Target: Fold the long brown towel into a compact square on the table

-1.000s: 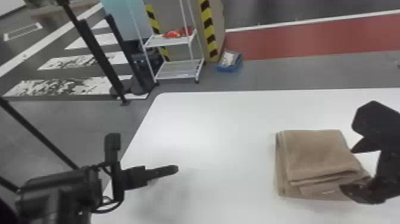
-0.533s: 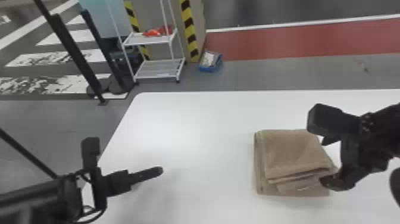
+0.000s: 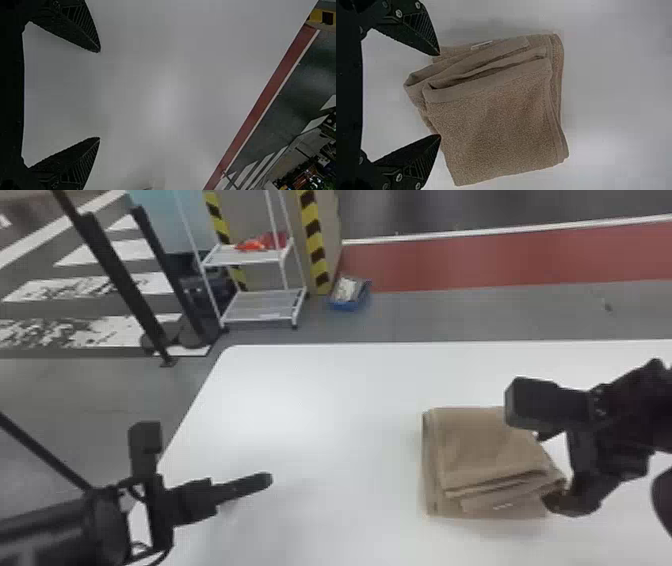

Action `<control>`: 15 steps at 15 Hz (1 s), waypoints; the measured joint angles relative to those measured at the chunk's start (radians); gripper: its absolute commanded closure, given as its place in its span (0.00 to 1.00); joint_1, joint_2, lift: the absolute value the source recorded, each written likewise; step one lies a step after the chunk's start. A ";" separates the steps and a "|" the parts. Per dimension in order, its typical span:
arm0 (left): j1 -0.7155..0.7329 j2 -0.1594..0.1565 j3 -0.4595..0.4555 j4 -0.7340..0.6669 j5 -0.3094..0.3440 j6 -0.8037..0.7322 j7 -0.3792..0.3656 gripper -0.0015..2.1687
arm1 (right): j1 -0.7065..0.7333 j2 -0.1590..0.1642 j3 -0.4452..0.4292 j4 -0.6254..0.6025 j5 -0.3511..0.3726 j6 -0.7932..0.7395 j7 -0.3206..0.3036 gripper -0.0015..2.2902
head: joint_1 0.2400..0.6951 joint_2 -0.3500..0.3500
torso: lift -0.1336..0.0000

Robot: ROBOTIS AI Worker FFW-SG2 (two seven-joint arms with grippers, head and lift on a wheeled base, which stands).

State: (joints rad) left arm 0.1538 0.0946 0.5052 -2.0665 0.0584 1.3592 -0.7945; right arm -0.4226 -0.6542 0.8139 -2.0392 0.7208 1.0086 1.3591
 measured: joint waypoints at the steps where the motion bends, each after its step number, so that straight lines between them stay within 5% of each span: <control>1: 0.001 -0.004 0.000 -0.011 -0.003 0.007 0.000 0.04 | -0.004 -0.005 0.008 -0.002 -0.003 0.000 0.000 0.08 | 1.00 0.82 | 0.07; 8: 0.013 -0.027 -0.004 -0.099 -0.006 0.069 0.005 0.04 | -0.067 -0.028 0.110 -0.002 -0.005 -0.003 0.000 0.08 | 1.00 0.81 | 0.07; 15: 0.018 -0.037 -0.003 -0.107 -0.006 0.070 0.008 0.04 | -0.138 0.014 0.217 0.059 0.003 -0.010 0.000 0.09 | 1.00 0.84 | 0.07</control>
State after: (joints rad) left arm 0.1718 0.0575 0.5026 -2.1731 0.0521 1.4290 -0.7870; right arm -0.5610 -0.6399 1.0308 -1.9803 0.7242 0.9984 1.3591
